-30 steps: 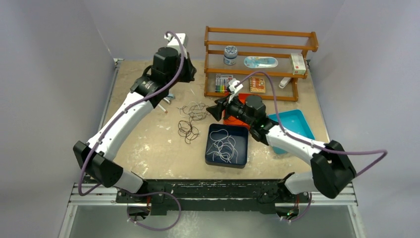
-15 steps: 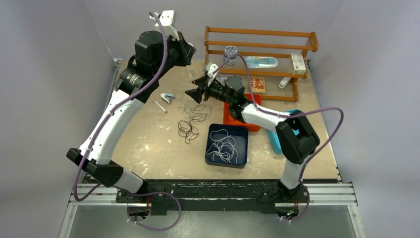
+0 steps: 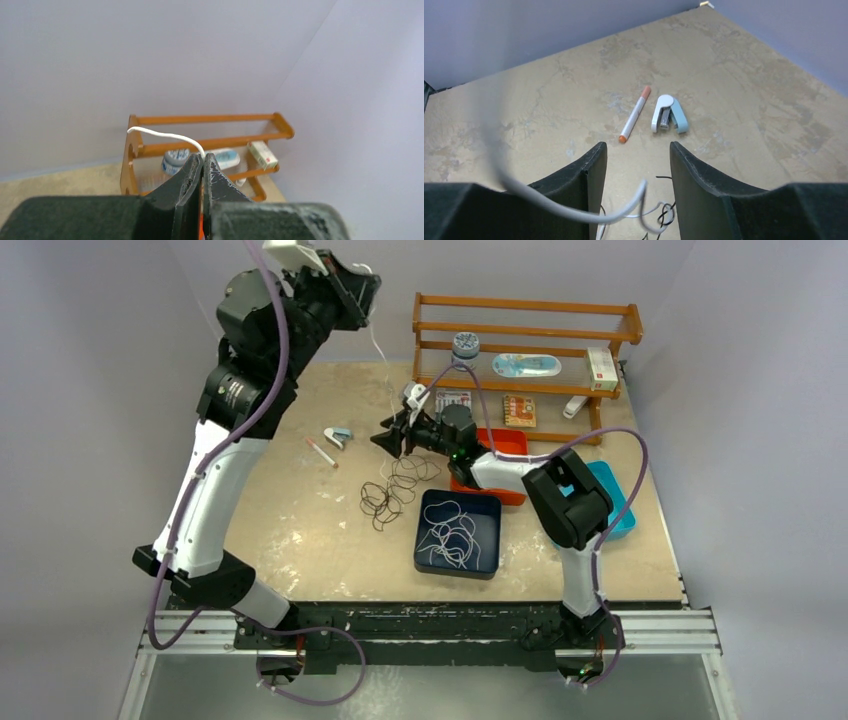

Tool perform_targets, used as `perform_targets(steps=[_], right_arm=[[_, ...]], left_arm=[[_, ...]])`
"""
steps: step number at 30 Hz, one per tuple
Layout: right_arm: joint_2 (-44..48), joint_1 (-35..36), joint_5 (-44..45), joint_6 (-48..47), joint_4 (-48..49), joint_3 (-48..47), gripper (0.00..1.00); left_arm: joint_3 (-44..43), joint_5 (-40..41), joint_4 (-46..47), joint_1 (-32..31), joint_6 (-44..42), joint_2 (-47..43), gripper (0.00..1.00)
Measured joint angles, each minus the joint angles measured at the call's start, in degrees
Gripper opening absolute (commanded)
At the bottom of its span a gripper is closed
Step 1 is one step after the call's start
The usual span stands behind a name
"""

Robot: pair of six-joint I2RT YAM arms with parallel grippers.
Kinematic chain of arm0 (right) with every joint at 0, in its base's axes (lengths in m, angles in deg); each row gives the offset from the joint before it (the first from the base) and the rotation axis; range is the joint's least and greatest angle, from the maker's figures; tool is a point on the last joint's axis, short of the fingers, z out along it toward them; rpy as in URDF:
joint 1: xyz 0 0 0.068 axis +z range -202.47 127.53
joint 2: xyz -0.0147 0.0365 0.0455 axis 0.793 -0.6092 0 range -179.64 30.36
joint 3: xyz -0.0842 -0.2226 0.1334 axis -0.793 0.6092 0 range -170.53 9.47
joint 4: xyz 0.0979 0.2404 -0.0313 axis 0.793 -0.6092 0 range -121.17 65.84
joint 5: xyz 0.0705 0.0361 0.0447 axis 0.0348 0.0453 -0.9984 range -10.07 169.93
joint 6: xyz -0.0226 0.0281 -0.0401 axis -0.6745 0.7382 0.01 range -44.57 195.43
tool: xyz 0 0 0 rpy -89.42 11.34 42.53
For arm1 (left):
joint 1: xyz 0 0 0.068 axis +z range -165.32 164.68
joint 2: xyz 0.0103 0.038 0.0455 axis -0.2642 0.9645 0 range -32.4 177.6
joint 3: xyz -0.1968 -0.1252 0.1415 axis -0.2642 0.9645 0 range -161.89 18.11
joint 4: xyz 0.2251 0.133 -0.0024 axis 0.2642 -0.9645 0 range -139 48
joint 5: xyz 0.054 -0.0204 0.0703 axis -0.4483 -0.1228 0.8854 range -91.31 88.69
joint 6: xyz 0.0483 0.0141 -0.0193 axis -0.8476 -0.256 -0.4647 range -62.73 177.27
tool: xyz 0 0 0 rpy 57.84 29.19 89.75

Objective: Untangle the cables

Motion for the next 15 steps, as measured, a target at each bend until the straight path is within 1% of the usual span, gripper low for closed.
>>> perform_targets(steps=[4, 8, 15], right_arm=[[-2.8, 0.0, -0.3, 1.0, 1.1, 0.0, 0.48], [-4.8, 0.1, -0.2, 1.3, 1.4, -0.1, 0.44], [-7.3, 0.4, 0.3, 1.4, 2.5, 0.2, 0.43]], left_arm=[[-2.8, 1.1, 3.4, 0.0, 0.5, 0.0, 0.00], [-3.7, 3.3, 7.5, 0.0, 1.1, -0.2, 0.00], [-4.1, 7.3, 13.2, 0.0, 1.0, -0.7, 0.00]])
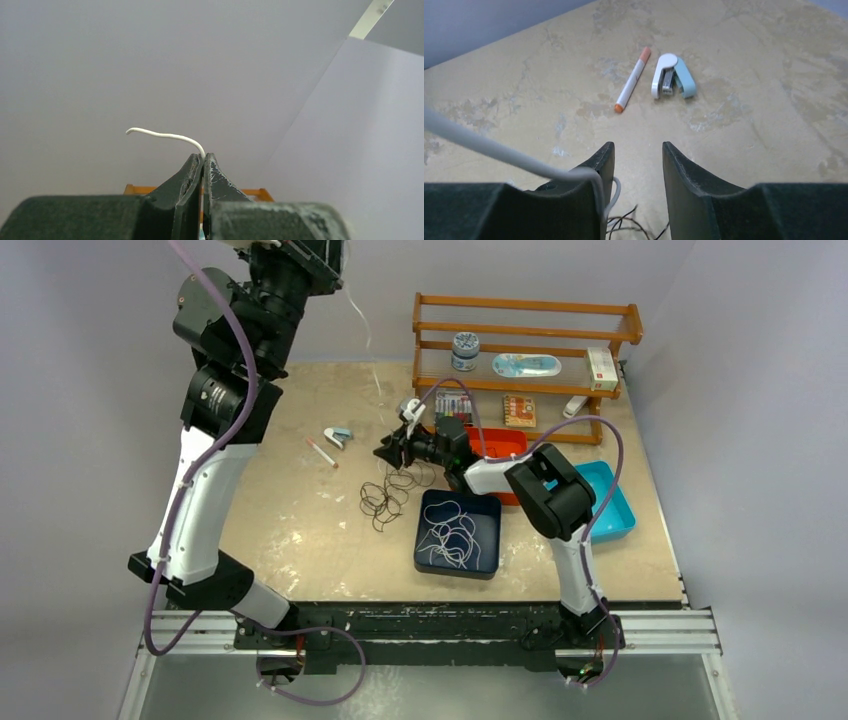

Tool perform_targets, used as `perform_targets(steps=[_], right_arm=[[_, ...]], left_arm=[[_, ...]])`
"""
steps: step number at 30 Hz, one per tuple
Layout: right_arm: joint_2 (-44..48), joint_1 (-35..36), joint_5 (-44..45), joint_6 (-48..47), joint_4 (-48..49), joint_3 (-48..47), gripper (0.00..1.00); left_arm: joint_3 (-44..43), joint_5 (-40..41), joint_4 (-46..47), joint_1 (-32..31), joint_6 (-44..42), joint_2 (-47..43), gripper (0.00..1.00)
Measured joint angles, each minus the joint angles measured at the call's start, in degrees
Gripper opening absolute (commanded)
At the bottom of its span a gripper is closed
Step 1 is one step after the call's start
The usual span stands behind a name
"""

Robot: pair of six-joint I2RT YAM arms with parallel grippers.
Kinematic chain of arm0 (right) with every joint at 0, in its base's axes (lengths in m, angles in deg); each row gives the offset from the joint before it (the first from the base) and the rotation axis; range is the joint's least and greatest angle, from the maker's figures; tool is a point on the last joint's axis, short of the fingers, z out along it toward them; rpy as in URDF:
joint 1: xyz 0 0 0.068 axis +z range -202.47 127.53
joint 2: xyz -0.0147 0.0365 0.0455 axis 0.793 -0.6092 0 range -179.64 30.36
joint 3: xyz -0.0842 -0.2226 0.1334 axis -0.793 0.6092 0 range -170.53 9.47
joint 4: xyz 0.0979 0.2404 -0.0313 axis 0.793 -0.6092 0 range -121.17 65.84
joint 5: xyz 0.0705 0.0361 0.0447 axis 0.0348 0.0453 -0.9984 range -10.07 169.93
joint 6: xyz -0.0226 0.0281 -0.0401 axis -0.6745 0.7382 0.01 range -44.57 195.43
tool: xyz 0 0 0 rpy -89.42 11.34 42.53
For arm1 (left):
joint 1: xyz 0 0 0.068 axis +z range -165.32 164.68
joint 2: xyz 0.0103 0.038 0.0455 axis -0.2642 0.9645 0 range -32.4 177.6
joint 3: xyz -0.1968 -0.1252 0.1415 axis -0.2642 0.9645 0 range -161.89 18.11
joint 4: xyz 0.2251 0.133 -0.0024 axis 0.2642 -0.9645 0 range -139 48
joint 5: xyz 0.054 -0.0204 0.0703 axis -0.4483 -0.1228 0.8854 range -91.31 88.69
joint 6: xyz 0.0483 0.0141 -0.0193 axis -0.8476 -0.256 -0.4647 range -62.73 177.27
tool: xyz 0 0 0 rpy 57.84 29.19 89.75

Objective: Untangle the cables

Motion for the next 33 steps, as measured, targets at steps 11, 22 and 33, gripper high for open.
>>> perform_targets(steps=[11, 22, 33], right_arm=[[-0.7, 0.3, 1.2, 0.3, 1.7, 7.4, 0.50], [7.8, 0.4, 4.0, 0.1, 4.4, 15.8, 0.52], [19.1, 0.4, 6.7, -1.3, 4.3, 23.5, 0.53]], left_arm=[[-1.8, 2.5, 3.0, 0.0, -1.0, -0.5, 0.00], [-1.4, 3.4, 2.8, 0.0, -1.2, -0.6, 0.00], [2.8, 4.9, 1.0, 0.0, -1.5, -2.1, 0.00]])
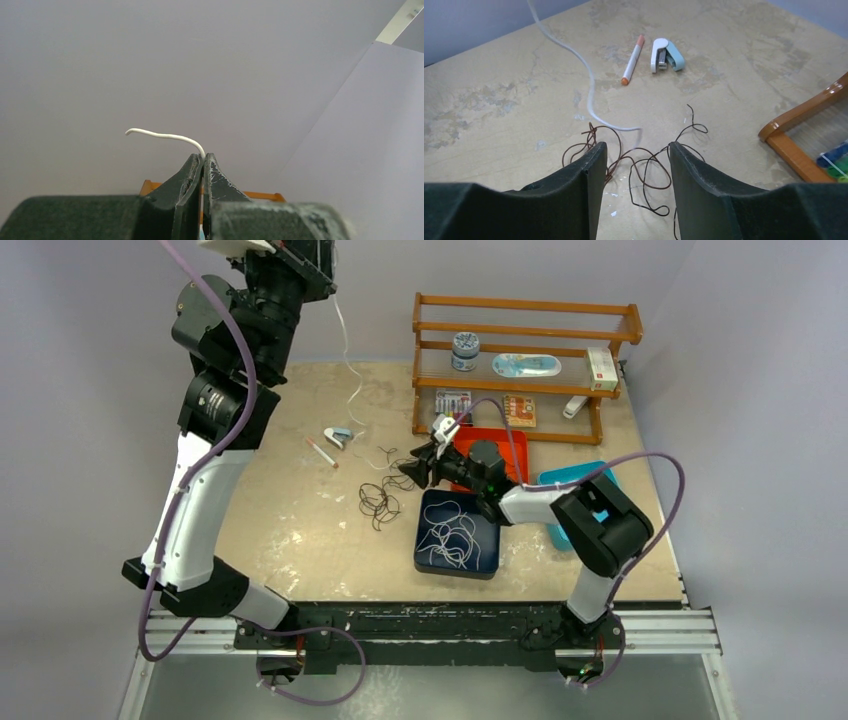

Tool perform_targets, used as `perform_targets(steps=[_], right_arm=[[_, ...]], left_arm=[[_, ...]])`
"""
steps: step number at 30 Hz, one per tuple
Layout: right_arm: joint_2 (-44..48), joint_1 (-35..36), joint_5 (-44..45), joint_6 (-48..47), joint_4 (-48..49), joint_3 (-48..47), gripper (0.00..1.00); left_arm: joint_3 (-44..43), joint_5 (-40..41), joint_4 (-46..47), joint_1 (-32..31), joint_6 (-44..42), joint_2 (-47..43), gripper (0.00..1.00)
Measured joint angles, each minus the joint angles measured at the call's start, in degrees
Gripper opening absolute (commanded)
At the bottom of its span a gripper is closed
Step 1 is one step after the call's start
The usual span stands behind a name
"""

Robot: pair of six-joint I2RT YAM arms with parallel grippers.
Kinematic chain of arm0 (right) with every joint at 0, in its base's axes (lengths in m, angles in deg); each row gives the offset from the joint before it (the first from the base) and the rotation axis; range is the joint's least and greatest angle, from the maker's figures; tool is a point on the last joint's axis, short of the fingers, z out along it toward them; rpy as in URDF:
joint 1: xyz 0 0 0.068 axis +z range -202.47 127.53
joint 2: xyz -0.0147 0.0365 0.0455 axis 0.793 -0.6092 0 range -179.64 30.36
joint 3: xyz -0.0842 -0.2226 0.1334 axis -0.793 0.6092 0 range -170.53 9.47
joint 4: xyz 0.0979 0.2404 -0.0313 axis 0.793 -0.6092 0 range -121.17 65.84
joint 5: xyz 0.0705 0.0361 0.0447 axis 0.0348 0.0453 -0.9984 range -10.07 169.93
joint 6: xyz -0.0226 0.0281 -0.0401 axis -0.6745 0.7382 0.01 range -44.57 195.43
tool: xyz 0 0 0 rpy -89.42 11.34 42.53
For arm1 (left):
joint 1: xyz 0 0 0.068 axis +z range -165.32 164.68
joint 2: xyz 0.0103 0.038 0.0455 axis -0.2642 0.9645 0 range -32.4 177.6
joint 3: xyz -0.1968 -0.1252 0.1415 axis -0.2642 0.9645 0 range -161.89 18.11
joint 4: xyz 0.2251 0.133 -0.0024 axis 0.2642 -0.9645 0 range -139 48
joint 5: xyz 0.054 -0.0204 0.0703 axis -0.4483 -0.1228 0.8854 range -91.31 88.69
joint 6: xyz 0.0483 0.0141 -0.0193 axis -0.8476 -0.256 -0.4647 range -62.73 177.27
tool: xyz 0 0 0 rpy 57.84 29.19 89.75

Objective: Untangle the cables

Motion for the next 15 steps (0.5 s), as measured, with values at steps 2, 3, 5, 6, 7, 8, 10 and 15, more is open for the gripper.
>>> perform_targets(steps=[2, 3, 5, 6, 7, 8, 10, 15], right_arm=[[2.5, 0.0, 0.5, -0.5, -0.1, 1.3, 0.53], [3.8, 0.0, 0.8, -0.6, -0.1, 1.9, 0.54], [6.5, 0.0, 0.9, -0.9, -0.2, 3.1, 0.57], [8.2, 0.0, 1.0, -0.9, -0.2, 3.9, 0.58], [9.6, 0.0, 1.0, -0.9, -0.2, 4.6, 0.59], [11.2, 0.0, 1.0, -0.9, -0.2, 5.2, 0.61], [14.0, 0.0, 1.3, -0.9, -0.2, 5.9, 0.64], [20.7, 0.0, 3.8, -0.9, 0.9, 6.8, 0.66]], left_arm=[[0.5, 0.2, -0.2, 0.0, 0.0, -0.2, 0.00], [0.9, 0.2, -0.3, 0.0, 0.0, -0.4, 0.00], [1.7, 0.4, -0.6, 0.0, 0.0, -0.9, 0.00], [2.1, 0.5, -0.7, 0.0, 0.0, -1.1, 0.00], [2.4, 0.5, -0.7, 0.0, 0.0, -1.4, 0.00], [2.7, 0.6, -0.7, 0.0, 0.0, -1.5, 0.00], [3.1, 0.6, -0.7, 0.0, 0.0, -1.8, 0.00], [3.7, 0.7, -0.7, 0.0, 0.0, -2.0, 0.00]])
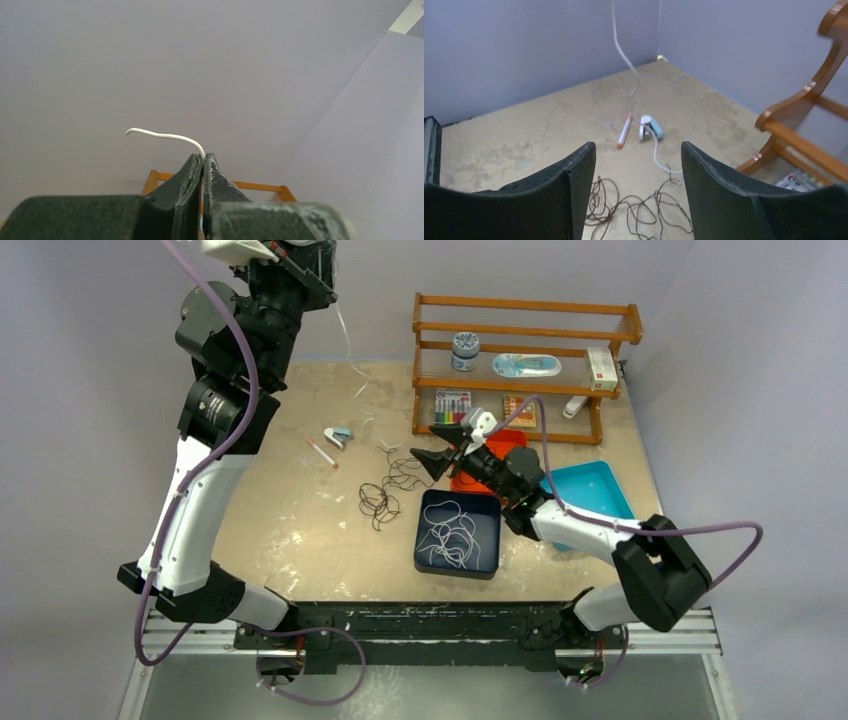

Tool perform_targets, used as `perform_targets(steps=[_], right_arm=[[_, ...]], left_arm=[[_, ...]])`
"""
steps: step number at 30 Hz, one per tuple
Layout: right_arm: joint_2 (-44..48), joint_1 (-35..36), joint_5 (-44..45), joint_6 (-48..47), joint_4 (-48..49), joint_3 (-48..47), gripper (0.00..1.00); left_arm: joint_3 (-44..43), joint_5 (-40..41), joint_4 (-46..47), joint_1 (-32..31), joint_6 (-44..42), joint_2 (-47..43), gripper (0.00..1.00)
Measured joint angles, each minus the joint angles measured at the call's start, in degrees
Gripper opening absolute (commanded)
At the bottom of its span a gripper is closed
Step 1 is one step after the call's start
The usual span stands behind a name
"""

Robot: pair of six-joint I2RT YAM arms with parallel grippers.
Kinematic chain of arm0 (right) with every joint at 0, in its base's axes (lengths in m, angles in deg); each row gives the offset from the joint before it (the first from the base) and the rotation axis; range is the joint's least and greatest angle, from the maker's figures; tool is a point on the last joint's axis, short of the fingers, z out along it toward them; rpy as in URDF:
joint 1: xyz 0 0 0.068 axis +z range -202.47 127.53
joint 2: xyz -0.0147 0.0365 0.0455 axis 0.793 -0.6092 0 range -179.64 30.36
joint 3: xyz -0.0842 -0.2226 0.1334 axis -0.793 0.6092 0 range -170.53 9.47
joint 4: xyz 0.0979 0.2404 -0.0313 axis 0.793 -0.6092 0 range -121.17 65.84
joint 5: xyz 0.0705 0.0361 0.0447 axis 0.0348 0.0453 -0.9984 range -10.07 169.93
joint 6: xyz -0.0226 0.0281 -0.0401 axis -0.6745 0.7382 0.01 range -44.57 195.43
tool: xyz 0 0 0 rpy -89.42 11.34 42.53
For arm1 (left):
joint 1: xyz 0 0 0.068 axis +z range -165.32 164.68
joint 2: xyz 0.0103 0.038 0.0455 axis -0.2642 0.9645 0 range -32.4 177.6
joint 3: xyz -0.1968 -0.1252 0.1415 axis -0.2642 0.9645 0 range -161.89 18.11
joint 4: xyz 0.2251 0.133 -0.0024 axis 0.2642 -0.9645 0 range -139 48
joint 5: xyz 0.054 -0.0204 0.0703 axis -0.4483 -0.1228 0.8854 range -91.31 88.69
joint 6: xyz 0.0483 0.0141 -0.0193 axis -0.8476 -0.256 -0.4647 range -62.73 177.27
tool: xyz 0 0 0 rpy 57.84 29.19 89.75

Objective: Untangle the cables

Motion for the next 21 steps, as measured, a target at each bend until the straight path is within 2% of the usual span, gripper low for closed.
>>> perform_targets(steps=[4, 10, 21], right_arm=[[3.8, 0.0, 1.0, -0.7, 1.4, 0.7, 0.68], [7.4, 0.0, -0.1, -3.7, -3.2, -1.6, 0.71], [6.5, 0.0, -7.3, -7.3, -4.1, -10.2, 0.72]], left_arm=[[0.1, 0.1, 0.0, 0.0, 0.0, 0.0, 0.00], [0.9, 0.2, -0.2, 0.0, 0.0, -0.2, 0.00], [1.0, 0.2, -0.5, 0.0, 0.1, -0.2, 0.00]])
